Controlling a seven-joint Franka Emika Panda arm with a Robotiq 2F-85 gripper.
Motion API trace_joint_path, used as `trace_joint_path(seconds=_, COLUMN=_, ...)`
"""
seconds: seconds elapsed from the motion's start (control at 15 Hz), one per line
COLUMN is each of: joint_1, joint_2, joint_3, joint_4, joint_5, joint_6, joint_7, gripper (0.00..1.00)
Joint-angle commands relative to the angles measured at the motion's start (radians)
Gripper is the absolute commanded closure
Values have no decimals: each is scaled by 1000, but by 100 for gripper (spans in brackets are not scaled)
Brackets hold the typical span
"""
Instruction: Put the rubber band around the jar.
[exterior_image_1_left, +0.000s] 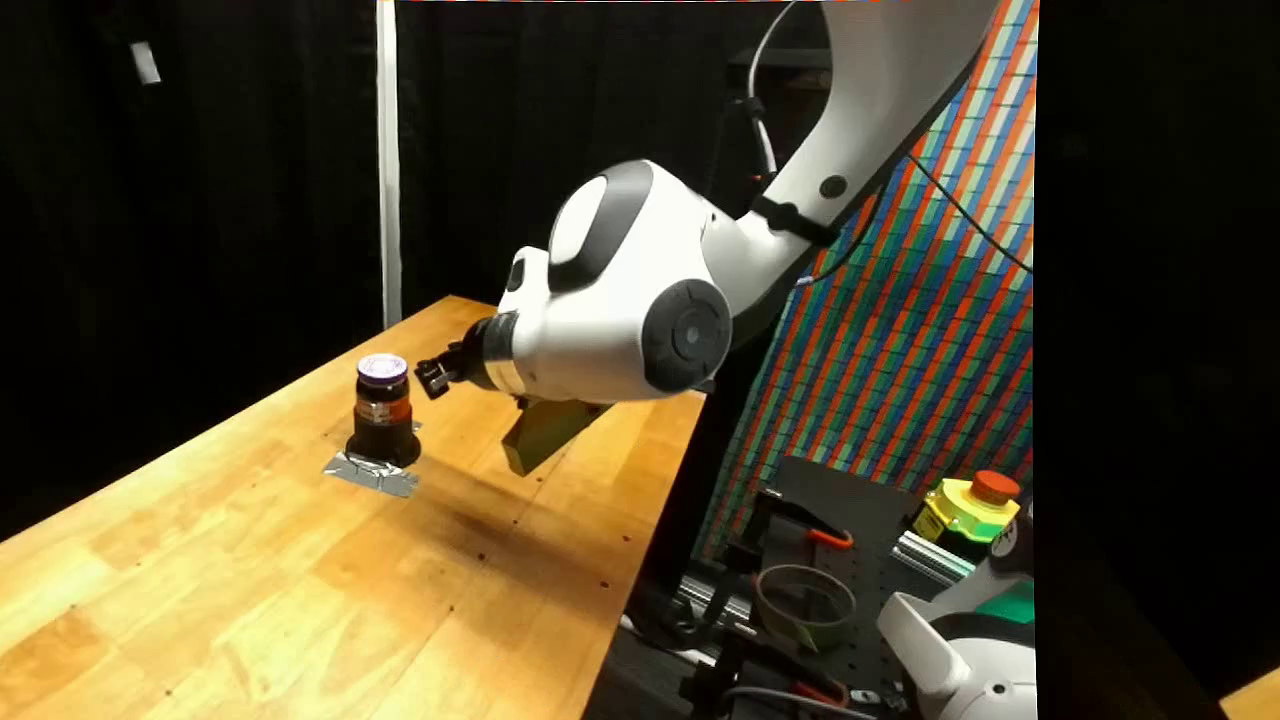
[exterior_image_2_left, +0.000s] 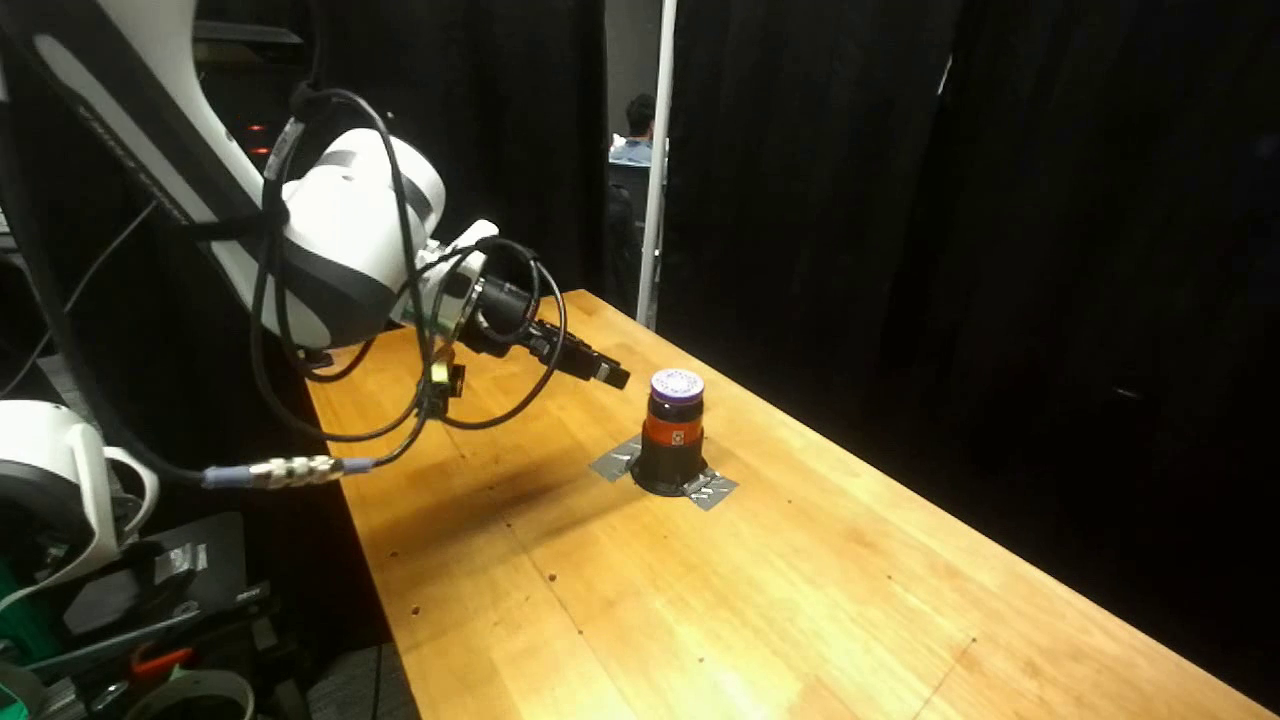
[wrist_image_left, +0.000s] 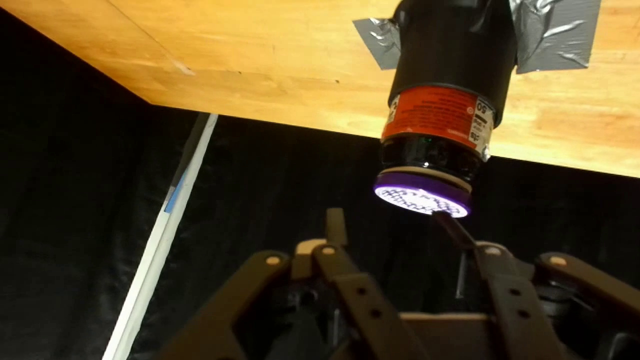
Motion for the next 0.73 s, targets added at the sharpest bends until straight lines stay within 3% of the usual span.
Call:
trace_joint_path(seconds=0.0, joint_1=-41, joint_2=-85, joint_3=7, joint_4=-6, joint_5=216, joint_6=81, joint_7=-277, gripper=19)
trace_joint_path(seconds=0.2, joint_1=-43, joint_2=-126, joint_3=13, joint_4=9, joint_5=425, joint_6=98, joint_7=-509, gripper=1)
trace_joint_path(seconds=0.53, joint_1=-20, joint_2=-200, joint_3=41, joint_4=75, joint_5=786, joint_6=60, joint_7=-890, gripper=0)
trace_joint_path(seconds=0.67, joint_1=-13, joint_2=-255, joint_3=47, joint_4=129, joint_5=937, joint_6=22, joint_7=-980, gripper=0)
